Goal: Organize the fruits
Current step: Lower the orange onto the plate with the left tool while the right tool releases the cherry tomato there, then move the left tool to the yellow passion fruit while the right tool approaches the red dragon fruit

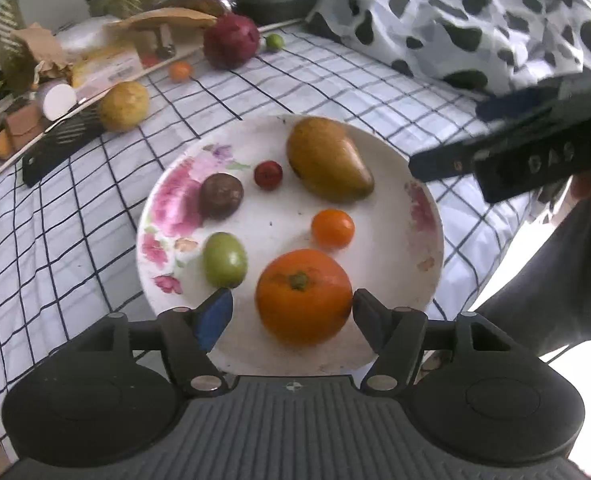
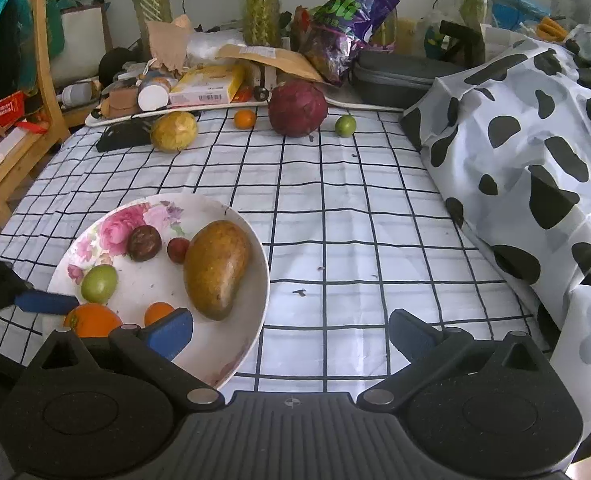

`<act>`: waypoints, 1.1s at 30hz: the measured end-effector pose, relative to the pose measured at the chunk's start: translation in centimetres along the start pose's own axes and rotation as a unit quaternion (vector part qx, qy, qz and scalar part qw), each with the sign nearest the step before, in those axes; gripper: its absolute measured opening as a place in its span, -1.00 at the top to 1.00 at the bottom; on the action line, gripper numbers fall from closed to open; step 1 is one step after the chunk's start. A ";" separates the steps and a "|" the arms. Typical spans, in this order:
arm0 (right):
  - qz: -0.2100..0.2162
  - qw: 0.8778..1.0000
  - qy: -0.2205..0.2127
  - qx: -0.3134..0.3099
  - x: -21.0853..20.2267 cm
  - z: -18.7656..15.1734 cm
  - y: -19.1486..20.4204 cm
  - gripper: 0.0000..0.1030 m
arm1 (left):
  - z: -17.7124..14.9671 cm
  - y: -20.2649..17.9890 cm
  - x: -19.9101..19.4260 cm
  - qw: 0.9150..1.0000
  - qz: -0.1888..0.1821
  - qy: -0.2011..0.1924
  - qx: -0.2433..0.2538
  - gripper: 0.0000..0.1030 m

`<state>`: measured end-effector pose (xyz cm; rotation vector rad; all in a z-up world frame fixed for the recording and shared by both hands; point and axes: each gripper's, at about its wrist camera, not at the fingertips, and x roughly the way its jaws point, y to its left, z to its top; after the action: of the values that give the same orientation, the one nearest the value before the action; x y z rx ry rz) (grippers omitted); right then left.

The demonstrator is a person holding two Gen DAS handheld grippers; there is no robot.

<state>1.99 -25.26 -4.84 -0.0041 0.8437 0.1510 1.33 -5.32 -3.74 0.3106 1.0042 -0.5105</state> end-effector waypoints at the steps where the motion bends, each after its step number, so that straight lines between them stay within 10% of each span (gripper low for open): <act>1: -0.004 1.000 0.001 -0.003 0.1 0.0 0.2 -1.00 | 0.1 0.3 -0.2 1.000 -0.005 -0.002 -0.008 -0.26; 33: -0.036 0.999 -0.026 -0.029 0.3 0.8 2.0 -1.00 | 1.2 4.5 -3.2 0.992 0.035 -0.063 -0.105 -0.26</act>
<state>2.51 -23.20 -4.45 -0.0848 0.7857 0.1085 3.23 -1.26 -0.26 0.1226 0.9116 -0.3531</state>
